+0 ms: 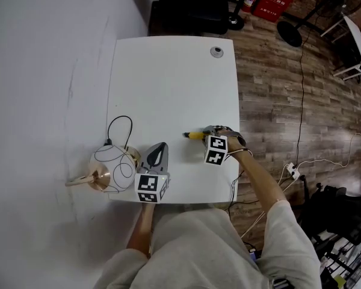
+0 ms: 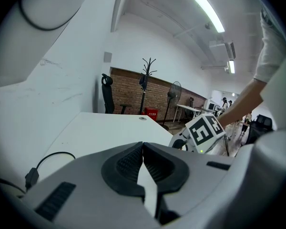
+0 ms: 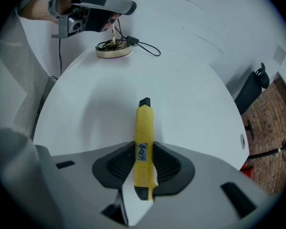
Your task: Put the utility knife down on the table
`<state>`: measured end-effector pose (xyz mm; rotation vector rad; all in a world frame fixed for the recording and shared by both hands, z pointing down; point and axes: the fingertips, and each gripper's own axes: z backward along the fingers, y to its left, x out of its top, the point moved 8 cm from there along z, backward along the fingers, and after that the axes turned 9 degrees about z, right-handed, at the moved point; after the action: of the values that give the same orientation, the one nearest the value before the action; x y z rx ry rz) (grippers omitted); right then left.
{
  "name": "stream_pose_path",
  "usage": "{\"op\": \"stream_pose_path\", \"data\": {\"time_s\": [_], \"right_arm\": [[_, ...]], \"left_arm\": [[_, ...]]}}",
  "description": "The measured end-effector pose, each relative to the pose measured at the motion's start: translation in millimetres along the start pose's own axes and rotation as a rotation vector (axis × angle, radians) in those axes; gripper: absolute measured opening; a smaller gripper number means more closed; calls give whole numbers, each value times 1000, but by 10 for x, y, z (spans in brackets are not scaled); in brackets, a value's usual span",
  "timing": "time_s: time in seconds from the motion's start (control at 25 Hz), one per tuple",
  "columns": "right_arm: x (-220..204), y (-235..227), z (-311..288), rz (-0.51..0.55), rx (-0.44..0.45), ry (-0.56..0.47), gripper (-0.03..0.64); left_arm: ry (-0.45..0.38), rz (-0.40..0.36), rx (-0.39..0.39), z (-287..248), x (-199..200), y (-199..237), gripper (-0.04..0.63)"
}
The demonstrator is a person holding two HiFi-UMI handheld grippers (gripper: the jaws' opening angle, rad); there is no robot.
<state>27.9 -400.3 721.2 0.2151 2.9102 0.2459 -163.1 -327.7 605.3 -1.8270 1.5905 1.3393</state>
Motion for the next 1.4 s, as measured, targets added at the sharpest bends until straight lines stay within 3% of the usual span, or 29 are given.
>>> {"op": "stream_pose_path", "data": {"time_s": [0.44,0.76,0.96,1.04,1.4], "right_arm": [[-6,-67,-7,1,82,-3,114],[-22,-87,6,-11,52,-18,188],[-15,-49,100,-46,17,-60,176],[-13,-41,178,-94,-16,-99,160],[-67,13,686,-550,-222,-347,85]], "left_arm": [[4,3,6,5,3,-10,6],[2,2,3,1,0,-19,6],[3,1,7,19,-7,-24,6],[3,0,8,25,-9,-38,6],[2,-19,-3,16,8,-130,6]]}}
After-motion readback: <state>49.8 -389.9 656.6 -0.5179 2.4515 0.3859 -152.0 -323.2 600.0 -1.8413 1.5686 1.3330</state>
